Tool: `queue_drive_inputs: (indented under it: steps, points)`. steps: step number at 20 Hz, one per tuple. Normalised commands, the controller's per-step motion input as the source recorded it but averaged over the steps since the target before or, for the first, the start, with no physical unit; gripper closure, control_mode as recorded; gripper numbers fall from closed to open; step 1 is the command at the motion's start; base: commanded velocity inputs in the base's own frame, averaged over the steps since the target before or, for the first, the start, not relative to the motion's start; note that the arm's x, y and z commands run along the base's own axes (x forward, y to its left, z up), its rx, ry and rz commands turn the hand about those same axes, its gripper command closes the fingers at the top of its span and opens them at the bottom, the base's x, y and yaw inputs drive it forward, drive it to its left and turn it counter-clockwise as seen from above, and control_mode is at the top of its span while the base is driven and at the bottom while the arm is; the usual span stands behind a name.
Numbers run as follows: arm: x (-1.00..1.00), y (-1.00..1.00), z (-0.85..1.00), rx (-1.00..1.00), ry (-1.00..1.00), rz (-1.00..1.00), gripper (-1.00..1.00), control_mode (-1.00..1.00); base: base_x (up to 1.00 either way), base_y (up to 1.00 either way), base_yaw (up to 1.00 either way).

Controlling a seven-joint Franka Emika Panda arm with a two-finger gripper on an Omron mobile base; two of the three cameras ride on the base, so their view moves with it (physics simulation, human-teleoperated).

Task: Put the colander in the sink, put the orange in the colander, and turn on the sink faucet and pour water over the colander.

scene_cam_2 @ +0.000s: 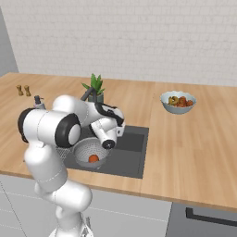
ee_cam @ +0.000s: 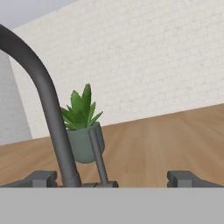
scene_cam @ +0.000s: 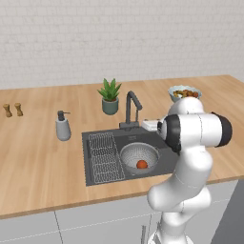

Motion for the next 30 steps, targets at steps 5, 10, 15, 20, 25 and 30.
queue_drive_inputs:
  steps: [5,10,15,20,25,30]
  points:
    - [0.03,0.0,-0.09,0.0,0.0,0.0,-1.0,-1.0,0.0,0.0,0.0]
    - [0.07,0.0,-0.04,0.0,0.01,0.0,-1.0,-1.0,0.0,0.0,0.0]
    - [0.26,0.06,-0.05,0.0,0.0,0.0,-1.0,-1.0,0.0,0.0,0.0]
    - [0.35,0.06,-0.05,0.0,0.0,0.0,-1.0,-1.0,0.0,0.0,0.0]
    - [0.36,0.05,-0.06,0.0,0.0,0.0,-1.0,-1.0,0.0,0.0,0.0]
    - [0.29,0.18,-0.07,0.0,0.0,0.0,-1.0,-1.0,0.0,0.0,0.0]
